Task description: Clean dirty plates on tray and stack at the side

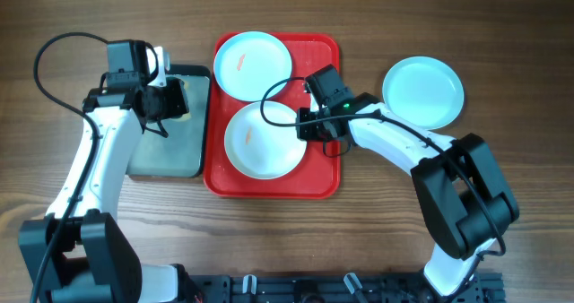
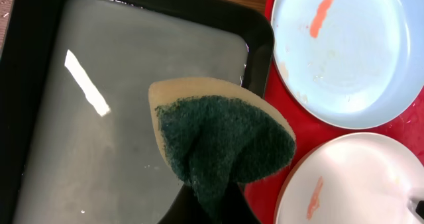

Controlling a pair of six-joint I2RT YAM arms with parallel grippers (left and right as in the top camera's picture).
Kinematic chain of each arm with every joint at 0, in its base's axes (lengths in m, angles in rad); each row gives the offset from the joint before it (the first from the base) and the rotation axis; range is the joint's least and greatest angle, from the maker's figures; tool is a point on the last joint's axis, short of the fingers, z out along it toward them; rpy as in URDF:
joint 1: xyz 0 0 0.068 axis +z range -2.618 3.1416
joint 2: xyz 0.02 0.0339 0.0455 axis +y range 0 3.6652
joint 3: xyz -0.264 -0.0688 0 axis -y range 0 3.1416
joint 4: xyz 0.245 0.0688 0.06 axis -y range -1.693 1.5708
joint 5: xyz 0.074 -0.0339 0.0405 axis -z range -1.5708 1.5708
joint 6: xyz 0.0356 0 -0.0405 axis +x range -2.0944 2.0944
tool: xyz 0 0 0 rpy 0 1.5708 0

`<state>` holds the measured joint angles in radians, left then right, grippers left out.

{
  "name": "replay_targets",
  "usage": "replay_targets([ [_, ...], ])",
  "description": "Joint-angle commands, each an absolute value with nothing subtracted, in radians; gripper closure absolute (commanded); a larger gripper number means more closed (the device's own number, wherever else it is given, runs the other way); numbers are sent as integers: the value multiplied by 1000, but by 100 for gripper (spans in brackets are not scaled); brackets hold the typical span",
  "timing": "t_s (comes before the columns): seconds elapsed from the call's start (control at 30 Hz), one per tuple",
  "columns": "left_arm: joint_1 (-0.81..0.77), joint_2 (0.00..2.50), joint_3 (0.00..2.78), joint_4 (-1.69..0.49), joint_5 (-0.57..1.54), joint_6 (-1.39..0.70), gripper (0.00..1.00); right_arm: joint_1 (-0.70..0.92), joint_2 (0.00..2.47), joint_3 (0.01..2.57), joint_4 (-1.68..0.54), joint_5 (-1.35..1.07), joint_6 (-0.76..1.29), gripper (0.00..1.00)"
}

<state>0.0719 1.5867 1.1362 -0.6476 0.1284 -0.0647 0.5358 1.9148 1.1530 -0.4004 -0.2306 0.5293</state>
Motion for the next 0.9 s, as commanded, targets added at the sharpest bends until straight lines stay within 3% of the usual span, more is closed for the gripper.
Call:
replay_targets([
  [0.0, 67, 1594, 1131, -647, 141, -59, 96, 533, 1927, 1165, -400, -212, 532, 86],
  [0.1, 67, 1594, 1131, -648, 141, -59, 96, 533, 1927, 1165, -411, -213, 532, 93],
  [0.63, 58, 1591, 1181, -616, 150, -61, 96, 533, 1927, 1165, -427, -213, 535, 96],
  [0.87, -68, 1592, 1181, -697, 350, -121, 96, 533, 1927, 1165, -424, -213, 535, 96],
])
